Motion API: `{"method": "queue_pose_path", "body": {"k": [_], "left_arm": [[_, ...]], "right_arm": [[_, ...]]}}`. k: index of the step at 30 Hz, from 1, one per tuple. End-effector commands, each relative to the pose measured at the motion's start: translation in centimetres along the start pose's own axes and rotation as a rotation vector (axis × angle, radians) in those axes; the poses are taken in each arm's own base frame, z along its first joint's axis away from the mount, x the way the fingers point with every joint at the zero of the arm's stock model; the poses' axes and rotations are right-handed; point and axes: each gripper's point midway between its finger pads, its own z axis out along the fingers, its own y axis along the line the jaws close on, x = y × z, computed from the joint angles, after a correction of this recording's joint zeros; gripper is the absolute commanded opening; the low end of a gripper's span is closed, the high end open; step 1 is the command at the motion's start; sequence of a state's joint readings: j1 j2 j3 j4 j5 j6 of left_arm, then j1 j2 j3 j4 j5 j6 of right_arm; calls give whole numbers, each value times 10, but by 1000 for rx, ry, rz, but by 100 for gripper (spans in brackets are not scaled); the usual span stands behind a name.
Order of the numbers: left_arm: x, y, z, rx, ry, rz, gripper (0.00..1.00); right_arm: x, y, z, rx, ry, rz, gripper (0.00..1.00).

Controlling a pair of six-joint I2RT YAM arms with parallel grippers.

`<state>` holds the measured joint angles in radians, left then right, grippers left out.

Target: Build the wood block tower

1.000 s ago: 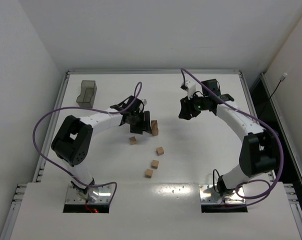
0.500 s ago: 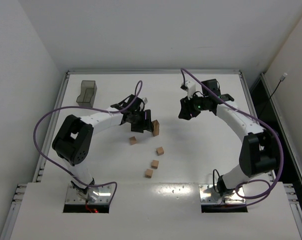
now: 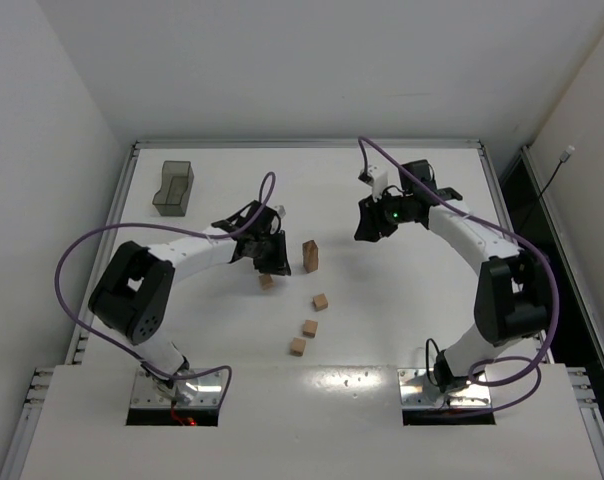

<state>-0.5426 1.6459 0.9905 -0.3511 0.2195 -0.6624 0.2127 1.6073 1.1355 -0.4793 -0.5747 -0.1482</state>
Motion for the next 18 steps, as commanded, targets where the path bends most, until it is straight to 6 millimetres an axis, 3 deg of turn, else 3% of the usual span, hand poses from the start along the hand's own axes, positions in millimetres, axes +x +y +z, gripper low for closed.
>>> {"method": "queue_pose_path", "body": {"k": [1, 4, 18], "left_arm": [[-3, -9, 2, 33, -16, -13, 15], [-6, -9, 12, 38, 9, -34, 0], [-3, -15, 34, 133, 86, -107, 0]], "right_arm": [[-22, 5, -1, -29, -55, -18, 36], [-21, 4, -1, -21, -53, -18, 36], [-16, 4, -5, -14, -57, -4, 36]]}}
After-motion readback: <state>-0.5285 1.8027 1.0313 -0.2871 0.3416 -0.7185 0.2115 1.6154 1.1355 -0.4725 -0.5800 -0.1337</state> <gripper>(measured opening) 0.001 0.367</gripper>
